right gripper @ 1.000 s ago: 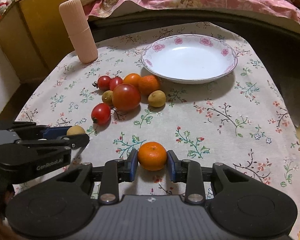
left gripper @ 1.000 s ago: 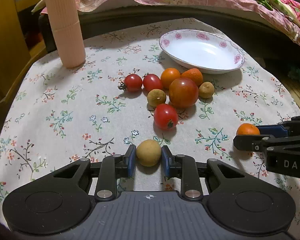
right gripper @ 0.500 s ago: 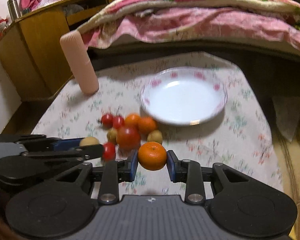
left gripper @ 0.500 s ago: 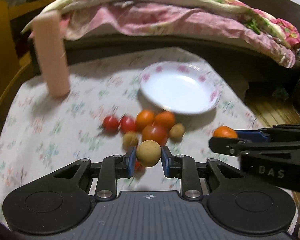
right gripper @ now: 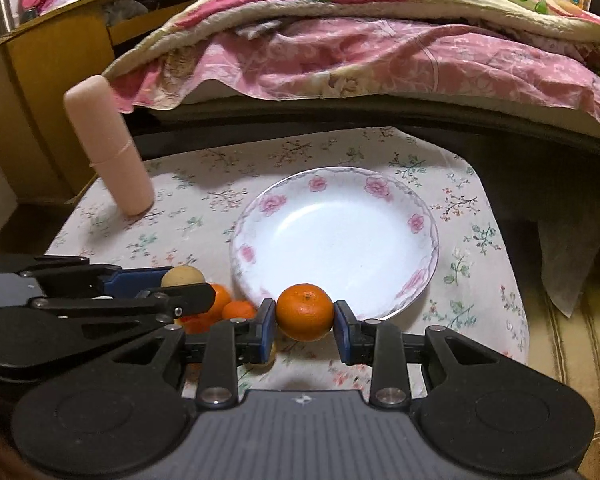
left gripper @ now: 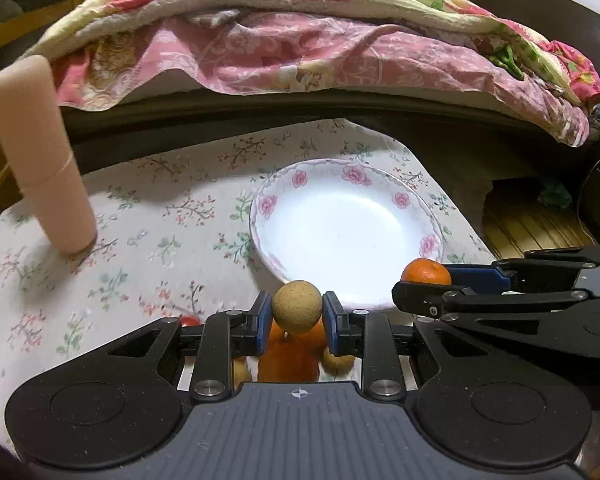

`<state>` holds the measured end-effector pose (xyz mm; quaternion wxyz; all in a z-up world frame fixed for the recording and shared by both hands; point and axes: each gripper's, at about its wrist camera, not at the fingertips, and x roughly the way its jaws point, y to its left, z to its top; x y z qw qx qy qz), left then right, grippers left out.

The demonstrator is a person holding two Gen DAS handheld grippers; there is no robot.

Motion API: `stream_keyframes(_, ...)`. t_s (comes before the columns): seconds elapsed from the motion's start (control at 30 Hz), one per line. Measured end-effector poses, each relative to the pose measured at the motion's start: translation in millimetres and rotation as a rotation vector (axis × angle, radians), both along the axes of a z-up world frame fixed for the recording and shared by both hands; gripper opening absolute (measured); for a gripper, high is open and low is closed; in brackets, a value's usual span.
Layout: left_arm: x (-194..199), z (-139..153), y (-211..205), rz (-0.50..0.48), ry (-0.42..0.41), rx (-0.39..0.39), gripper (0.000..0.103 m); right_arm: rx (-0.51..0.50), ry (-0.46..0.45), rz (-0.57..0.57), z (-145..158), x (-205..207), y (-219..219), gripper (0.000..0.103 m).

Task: Organize fruits
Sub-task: 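Carry the mandarin in the right tool and tan fruit in the left tool over the white plate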

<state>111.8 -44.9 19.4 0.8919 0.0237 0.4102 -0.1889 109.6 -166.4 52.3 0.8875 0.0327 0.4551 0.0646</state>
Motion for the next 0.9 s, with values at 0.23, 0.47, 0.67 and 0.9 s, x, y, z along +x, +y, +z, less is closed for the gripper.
stream_keyframes(0.23,21,-10,-9,-0.015,0.011,0.008,0.034,-0.004,0.026,-0.016,-12,21,-10,0.033)
stream_keyframes(0.47,32,-21,-14,-0.021,0.026,0.015,0.033,-0.015,0.055,-0.023,-25,29,-15,0.034)
stream_keyframes(0.67,36,-26,-14,-0.018,0.031,0.021,0.034,-0.021,0.062,-0.02,-32,33,-14,0.034)
stream_keyframes(0.9,39,-30,-17,-0.022,0.024,0.029,0.037,-0.016,0.074,-0.035,-37,37,-18,0.034)
